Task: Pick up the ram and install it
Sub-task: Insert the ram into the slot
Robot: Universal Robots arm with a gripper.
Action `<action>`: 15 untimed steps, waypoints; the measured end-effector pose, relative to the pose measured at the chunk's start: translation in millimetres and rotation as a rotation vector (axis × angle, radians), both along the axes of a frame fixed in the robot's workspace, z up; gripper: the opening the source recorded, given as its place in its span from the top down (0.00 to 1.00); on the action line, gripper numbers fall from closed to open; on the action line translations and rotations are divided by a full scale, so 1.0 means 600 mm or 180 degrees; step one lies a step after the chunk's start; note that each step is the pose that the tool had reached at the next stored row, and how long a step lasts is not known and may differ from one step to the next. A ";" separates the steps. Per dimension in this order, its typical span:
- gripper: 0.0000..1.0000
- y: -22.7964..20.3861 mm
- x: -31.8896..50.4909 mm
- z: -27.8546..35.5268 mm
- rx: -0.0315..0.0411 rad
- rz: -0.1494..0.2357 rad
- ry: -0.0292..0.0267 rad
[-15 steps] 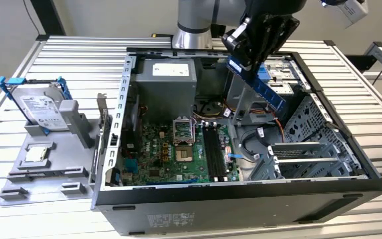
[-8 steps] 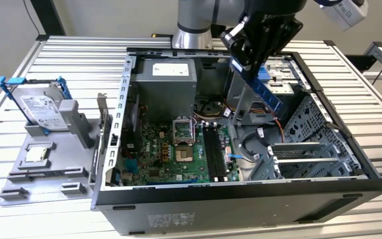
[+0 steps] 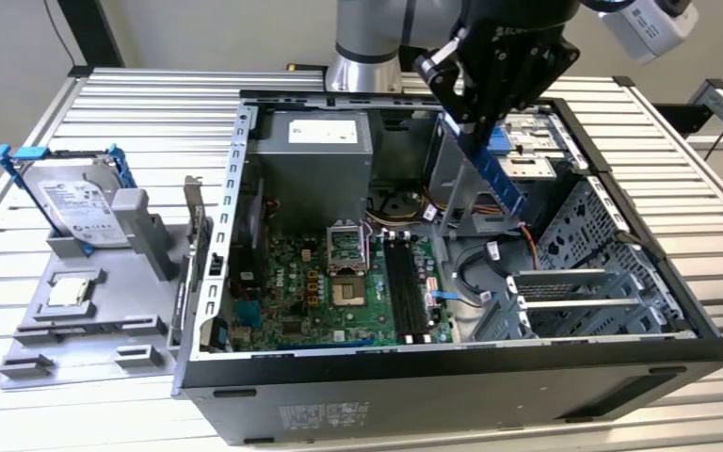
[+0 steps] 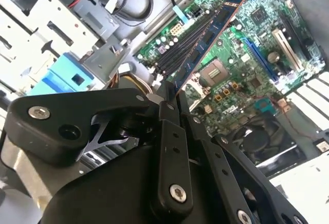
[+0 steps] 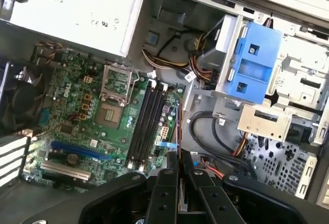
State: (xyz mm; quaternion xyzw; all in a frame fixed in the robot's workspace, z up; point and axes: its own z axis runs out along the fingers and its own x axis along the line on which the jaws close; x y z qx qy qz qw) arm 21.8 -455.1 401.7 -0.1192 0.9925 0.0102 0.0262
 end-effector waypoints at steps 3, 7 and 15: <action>1.00 0.0000 0.000 0.000 -0.0005 -0.0141 0.0000; 1.00 0.0000 0.000 0.000 -0.0011 -0.0238 0.0001; 1.00 -0.0013 0.005 -0.003 0.0023 -0.0238 0.0222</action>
